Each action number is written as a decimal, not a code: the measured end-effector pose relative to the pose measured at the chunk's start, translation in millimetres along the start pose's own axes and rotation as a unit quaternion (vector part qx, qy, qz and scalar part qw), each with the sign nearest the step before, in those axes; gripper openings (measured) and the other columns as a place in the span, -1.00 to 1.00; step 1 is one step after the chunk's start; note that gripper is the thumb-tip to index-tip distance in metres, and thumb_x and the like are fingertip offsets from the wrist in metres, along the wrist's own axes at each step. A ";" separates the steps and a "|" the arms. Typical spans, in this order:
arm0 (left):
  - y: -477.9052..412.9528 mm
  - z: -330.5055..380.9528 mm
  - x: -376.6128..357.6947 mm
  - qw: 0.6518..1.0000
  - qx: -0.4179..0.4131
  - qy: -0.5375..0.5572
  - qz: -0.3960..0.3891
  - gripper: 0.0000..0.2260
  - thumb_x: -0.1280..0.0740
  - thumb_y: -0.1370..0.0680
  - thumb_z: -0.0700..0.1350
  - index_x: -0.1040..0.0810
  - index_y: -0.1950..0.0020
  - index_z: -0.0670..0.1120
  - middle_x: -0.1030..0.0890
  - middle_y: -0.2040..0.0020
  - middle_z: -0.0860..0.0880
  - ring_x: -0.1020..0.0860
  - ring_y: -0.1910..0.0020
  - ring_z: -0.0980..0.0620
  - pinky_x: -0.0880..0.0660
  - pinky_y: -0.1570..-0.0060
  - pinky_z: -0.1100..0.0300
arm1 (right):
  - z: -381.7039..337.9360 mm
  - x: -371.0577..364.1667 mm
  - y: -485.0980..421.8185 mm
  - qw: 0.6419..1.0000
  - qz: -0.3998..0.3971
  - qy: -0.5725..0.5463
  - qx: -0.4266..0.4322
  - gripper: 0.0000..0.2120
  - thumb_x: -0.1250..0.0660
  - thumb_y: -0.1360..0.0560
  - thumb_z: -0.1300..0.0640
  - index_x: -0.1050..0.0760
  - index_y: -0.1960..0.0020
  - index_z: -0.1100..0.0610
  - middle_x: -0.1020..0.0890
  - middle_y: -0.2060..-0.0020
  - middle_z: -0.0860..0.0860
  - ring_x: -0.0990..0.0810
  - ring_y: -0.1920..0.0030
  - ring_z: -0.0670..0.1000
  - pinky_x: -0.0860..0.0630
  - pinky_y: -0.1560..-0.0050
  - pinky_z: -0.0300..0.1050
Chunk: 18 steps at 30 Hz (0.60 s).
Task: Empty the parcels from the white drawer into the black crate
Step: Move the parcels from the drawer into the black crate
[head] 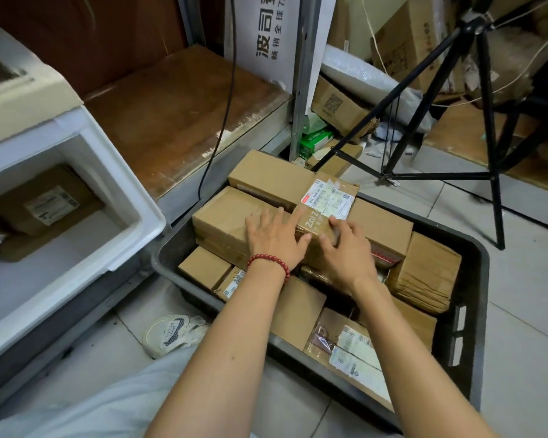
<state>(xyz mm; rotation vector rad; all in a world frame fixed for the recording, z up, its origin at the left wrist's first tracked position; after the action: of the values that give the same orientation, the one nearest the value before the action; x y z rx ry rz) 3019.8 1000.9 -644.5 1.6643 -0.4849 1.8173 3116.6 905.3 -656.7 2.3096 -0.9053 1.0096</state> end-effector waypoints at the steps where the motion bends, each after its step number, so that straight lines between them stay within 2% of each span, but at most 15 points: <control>1: 6.3 -2.6 2.0 1.000 0.009 0.009 0.015 -0.46 -0.07 -0.59 0.24 -0.10 -0.54 0.14 -0.28 -0.49 -0.07 -0.17 -0.48 -0.13 -0.10 -0.36 -0.14 | 0.0 3.5 2.2 0.999 0.007 0.048 0.000 -0.49 -0.21 -0.58 -0.11 -0.27 -0.49 0.00 -0.29 -0.43 0.06 -0.30 -0.40 0.13 -0.36 -0.32 0.11; 4: 24.1 -16.7 9.8 0.998 0.038 0.020 0.040 -0.43 -0.11 -0.57 0.25 -0.16 -0.53 0.07 -0.31 -0.48 -0.03 -0.24 -0.44 -0.09 -0.16 -0.34 -0.13 | -10.3 13.0 9.1 0.989 0.044 0.140 0.015 -0.48 -0.18 -0.56 -0.23 -0.33 -0.44 -0.02 -0.33 -0.40 0.05 -0.32 -0.35 0.11 -0.36 -0.26 0.08; 8: 44.0 -49.2 33.3 0.997 0.061 -0.018 0.038 -0.46 -0.10 -0.58 0.24 -0.22 -0.50 0.04 -0.34 -0.45 -0.04 -0.27 -0.42 -0.08 -0.11 -0.39 -0.19 | -36.2 15.3 23.6 0.985 0.040 0.149 0.076 -0.45 -0.14 -0.55 -0.29 -0.32 -0.45 -0.06 -0.30 -0.46 0.02 -0.29 -0.42 0.09 -0.31 -0.34 0.08; 11: 60.3 -73.1 58.3 0.992 0.104 -0.049 0.048 -0.50 -0.08 -0.58 0.23 -0.29 -0.46 0.03 -0.38 -0.41 -0.06 -0.29 -0.40 -0.10 -0.13 -0.37 -0.19 | -63.7 15.2 37.2 0.974 0.025 0.159 0.160 -0.47 -0.13 -0.55 -0.28 -0.32 -0.44 -0.07 -0.34 -0.43 0.00 -0.28 -0.42 0.06 -0.30 -0.35 0.05; 14: 74.6 -87.6 90.0 0.989 0.131 -0.022 0.058 -0.47 -0.10 -0.58 0.25 -0.28 -0.47 0.02 -0.35 -0.44 -0.06 -0.28 -0.42 -0.11 -0.17 -0.35 -0.17 | -100.0 13.4 47.0 0.960 -0.004 0.162 0.230 -0.47 -0.12 -0.56 -0.27 -0.31 -0.46 -0.07 -0.36 -0.42 0.00 -0.30 -0.42 0.06 -0.29 -0.37 0.03; 18: 104.1 -113.1 131.7 0.983 0.142 -0.002 0.117 -0.49 -0.11 -0.58 0.24 -0.27 -0.47 0.05 -0.36 -0.43 -0.04 -0.30 -0.40 -0.10 -0.24 -0.31 -0.10 | -157.3 15.0 52.5 0.940 0.003 0.137 0.314 -0.52 -0.12 -0.59 -0.20 -0.33 -0.44 -0.04 -0.42 -0.38 0.00 -0.39 -0.36 0.05 -0.37 -0.31 0.00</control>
<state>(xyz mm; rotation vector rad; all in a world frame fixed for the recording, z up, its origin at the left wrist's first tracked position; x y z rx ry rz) 2864.3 1022.2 -516.7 1.8646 -0.4541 2.1369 3013.4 962.5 -539.3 2.5493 -0.5197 1.7744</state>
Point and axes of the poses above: each hand's wrist, its own y-axis away from the middle knuckle, its own x-axis out of the back of the hand, z = x × y, the point moved 3 cm from there along -y, towards the middle knuckle
